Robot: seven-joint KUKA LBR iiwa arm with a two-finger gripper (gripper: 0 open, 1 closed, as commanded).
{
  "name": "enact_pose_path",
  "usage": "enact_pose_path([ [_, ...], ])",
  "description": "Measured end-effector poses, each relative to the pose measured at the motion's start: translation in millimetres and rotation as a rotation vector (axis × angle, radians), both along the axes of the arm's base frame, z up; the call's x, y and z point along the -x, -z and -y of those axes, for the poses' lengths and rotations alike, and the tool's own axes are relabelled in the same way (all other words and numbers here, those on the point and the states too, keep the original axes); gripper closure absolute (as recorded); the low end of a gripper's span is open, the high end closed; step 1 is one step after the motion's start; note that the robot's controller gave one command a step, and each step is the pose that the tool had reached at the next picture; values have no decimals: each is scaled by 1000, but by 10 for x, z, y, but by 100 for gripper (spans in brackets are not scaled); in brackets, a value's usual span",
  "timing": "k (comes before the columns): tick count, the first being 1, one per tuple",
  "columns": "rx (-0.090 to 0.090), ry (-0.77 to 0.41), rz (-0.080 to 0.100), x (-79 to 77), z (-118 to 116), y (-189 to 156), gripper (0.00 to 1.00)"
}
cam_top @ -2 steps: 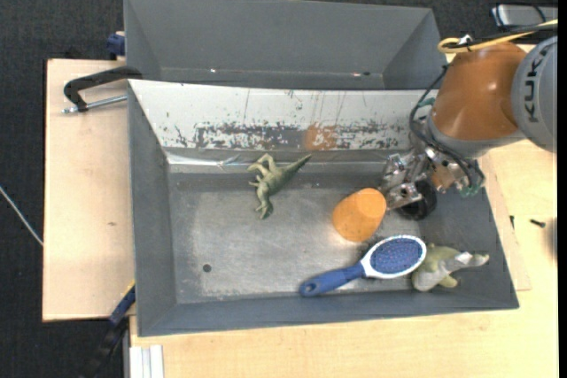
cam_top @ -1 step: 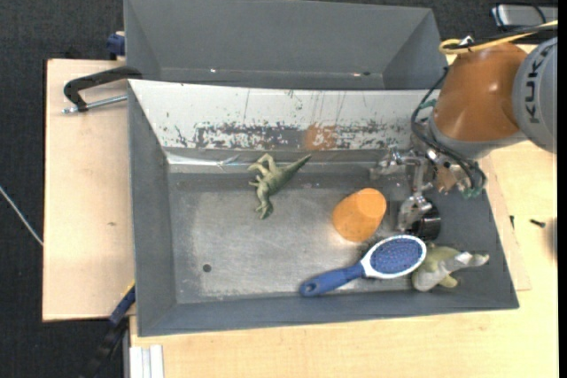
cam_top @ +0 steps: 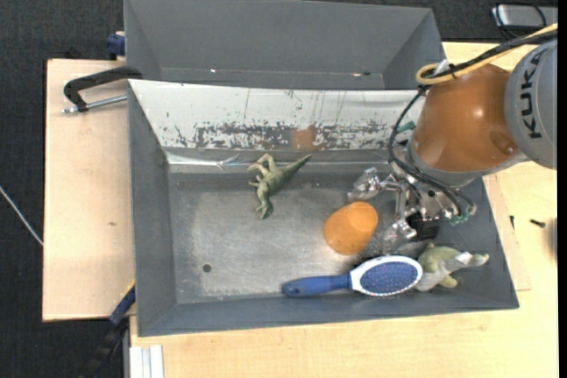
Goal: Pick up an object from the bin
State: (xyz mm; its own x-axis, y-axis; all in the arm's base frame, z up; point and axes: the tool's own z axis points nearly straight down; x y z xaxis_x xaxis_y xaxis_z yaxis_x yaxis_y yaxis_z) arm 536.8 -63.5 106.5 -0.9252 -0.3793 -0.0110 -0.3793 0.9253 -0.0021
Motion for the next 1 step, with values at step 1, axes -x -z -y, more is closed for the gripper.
enact_pose_path([
  [1,3,1,25,32,-162,313,0],
])
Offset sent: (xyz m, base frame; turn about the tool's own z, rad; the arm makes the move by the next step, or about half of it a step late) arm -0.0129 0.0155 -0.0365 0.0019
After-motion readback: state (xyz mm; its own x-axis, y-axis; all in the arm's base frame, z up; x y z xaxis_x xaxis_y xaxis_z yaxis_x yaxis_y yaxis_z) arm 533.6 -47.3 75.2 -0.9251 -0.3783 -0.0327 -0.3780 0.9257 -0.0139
